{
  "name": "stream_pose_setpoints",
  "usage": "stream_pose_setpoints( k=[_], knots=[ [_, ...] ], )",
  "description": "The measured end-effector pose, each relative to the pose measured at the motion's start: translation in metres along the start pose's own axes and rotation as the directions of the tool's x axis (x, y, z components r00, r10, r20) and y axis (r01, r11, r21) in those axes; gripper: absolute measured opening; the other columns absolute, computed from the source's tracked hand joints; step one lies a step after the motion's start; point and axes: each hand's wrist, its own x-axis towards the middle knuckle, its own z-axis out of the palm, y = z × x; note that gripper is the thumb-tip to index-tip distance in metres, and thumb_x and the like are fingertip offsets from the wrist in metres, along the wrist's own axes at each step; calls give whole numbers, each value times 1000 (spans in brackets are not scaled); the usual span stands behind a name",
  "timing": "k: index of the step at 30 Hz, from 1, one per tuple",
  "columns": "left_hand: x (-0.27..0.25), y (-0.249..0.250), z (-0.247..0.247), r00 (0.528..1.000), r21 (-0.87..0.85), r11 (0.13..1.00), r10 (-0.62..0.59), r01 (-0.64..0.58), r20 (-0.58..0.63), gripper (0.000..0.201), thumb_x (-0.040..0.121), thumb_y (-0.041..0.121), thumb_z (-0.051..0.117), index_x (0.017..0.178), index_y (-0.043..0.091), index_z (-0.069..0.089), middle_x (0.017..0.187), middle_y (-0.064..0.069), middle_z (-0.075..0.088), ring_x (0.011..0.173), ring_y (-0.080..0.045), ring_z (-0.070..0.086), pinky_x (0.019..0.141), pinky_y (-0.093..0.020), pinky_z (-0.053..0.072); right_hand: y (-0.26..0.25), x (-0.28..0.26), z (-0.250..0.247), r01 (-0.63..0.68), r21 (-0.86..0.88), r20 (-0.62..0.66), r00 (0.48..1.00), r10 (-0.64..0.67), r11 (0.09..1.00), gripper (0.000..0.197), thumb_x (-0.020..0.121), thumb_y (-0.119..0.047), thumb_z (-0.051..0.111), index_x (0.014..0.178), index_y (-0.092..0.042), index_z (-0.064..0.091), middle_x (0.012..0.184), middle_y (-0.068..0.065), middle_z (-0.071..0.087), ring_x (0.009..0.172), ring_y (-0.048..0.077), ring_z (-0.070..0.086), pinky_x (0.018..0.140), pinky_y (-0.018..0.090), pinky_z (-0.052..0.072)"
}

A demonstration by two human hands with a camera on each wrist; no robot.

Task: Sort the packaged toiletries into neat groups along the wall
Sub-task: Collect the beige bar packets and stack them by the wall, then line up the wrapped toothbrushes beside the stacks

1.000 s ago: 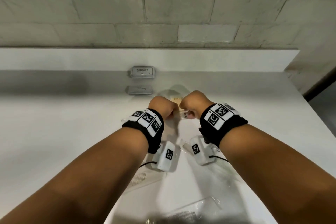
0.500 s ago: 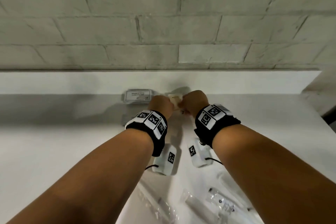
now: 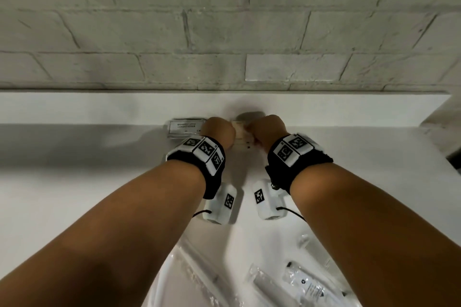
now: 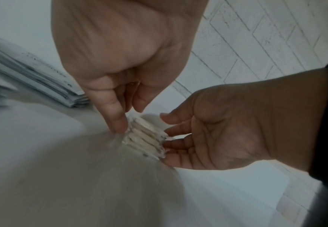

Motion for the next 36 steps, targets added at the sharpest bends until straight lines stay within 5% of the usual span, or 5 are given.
stream_pose_setpoints(
  k=[5, 11, 17, 30, 36],
  knots=[
    [-24, -1, -18, 996, -32, 998, 57, -59, -71, 39, 95, 17, 49, 132, 6, 52, 139, -12, 52, 126, -27, 51, 105, -32, 41, 12, -18, -26, 32, 24, 110, 993, -34, 999, 23, 93, -25, 56, 71, -21, 51, 76, -1, 51, 73, 19, 54, 80, 36, 50],
    [-117, -20, -51, 969, -145, 971, 208, -188, 134, 34, 94, 15, 50, 128, 15, 57, 128, -8, 59, 117, -27, 58, 98, -39, 49, 24, -100, -67, 178, -349, 195, 974, -114, 920, 38, 95, -27, 54, 125, -5, 58, 127, 15, 60, 115, 32, 57, 88, 34, 45],
    [-209, -81, -55, 799, 521, 644, 251, -559, 547, 51, 85, 23, 63, 133, 32, 51, 132, 7, 51, 122, -17, 47, 101, -33, 40, 72, -188, -68, 418, -541, 388, 894, -224, 730, 29, 85, -38, 66, 112, -29, 68, 113, -5, 67, 105, 14, 61, 97, 30, 44],
    [-257, -108, -24, 766, 679, 400, 507, -616, 397, 17, 91, 10, 46, 106, 15, 52, 107, -4, 60, 102, -26, 51, 89, -35, 38, 101, -293, -34, 561, -645, 517, 820, -245, 519, 21, 76, -41, 74, 78, -24, 63, 81, -7, 64, 77, 15, 57, 67, 31, 44],
    [-264, -103, -35, 829, 572, 666, 556, -480, 49, 36, 92, 19, 49, 127, 21, 48, 129, -2, 54, 119, -25, 49, 97, -38, 34, 130, -333, -21, 605, -766, 639, 752, 163, 217, 40, 63, -41, 81, 73, -27, 44, 81, -10, 56, 71, 13, 51, 58, 27, 38]
  ],
)
